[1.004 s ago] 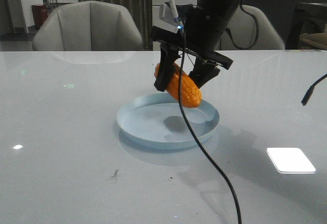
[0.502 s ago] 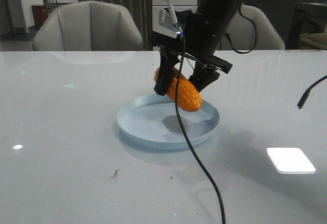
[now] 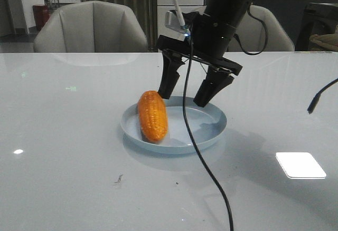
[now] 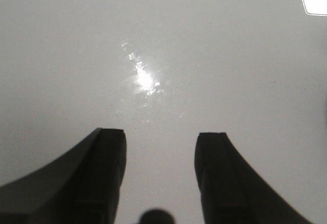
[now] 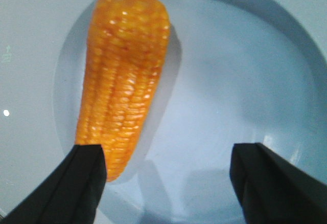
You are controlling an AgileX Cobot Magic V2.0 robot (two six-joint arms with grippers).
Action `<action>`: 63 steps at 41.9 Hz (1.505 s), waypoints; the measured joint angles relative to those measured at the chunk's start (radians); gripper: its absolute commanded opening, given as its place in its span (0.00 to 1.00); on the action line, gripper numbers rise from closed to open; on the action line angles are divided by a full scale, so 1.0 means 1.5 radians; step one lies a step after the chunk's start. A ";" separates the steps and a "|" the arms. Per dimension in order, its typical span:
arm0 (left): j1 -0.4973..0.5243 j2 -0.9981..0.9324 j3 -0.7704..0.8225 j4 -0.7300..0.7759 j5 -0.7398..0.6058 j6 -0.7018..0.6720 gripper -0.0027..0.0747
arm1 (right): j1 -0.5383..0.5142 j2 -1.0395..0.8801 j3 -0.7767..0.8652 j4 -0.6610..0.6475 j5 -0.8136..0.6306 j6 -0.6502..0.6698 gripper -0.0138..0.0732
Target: Place corn on plate with both arms
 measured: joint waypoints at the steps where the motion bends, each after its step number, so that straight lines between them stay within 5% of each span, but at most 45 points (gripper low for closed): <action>1: 0.000 0.000 0.000 0.000 0.000 0.000 0.53 | 0.000 0.000 0.000 0.000 0.000 0.000 0.85; 15: 0.000 0.000 0.000 0.000 0.000 0.000 0.53 | -0.006 -0.091 0.000 -0.063 -0.005 0.000 0.85; 26: 0.000 0.000 0.000 0.000 0.000 0.000 0.53 | -0.013 -0.284 0.000 -0.221 0.051 0.000 0.85; 38: 0.000 0.000 0.000 0.000 0.000 0.000 0.53 | -0.051 -0.490 0.029 -0.245 0.061 0.023 0.78; 53: 0.000 0.000 0.000 0.000 0.000 0.000 0.53 | -0.250 -0.726 0.336 -0.255 0.010 0.033 0.78; 63: 0.000 0.000 0.000 0.000 0.021 0.000 0.53 | -0.295 -0.847 0.531 -0.253 -0.041 0.033 0.78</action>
